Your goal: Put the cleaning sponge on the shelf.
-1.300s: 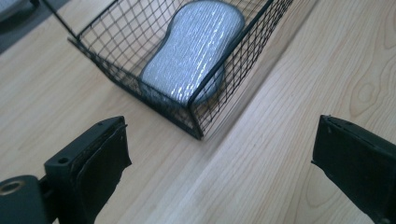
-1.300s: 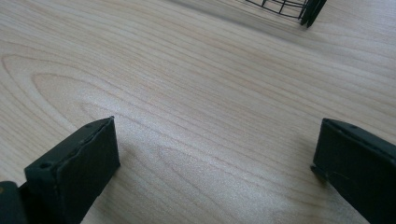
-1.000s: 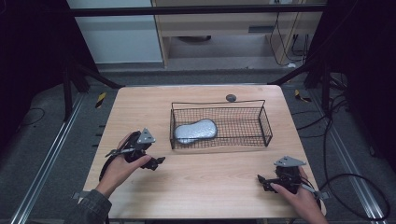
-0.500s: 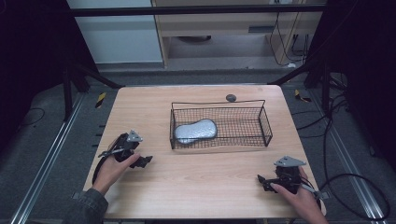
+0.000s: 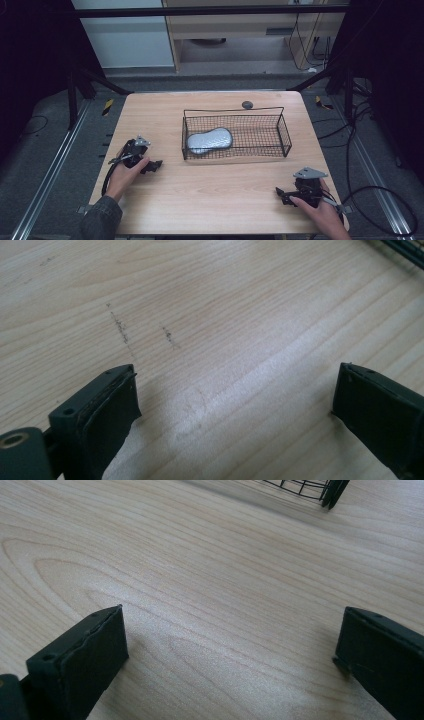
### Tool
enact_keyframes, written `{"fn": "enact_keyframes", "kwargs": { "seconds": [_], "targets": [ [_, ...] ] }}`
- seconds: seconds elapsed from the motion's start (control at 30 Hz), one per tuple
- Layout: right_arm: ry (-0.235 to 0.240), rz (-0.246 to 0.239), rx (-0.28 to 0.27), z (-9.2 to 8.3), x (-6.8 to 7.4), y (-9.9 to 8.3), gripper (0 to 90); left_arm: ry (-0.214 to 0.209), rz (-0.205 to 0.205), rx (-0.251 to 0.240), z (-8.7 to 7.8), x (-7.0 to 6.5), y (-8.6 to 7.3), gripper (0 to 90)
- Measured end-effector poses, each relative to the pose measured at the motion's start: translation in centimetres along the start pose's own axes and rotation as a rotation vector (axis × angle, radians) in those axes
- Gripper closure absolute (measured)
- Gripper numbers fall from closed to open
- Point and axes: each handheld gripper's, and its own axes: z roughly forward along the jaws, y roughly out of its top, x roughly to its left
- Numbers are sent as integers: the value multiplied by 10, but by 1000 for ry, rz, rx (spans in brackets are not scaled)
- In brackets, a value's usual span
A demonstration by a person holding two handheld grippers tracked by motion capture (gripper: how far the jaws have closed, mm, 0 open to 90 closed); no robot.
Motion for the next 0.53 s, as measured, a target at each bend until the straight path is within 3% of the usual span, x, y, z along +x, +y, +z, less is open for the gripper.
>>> {"fn": "enact_keyframes", "kwargs": {
  "seconds": [0.2, 0.53],
  "targets": [
    [0, 0, 0, 0, 0, 0, 4, -8, -33, -33, 6, 6, -2, 22],
    [0, 0, 0, 0, 0, 0, 3, 0, -40, -105, 12, 6, -5, 0]
  ]
}}
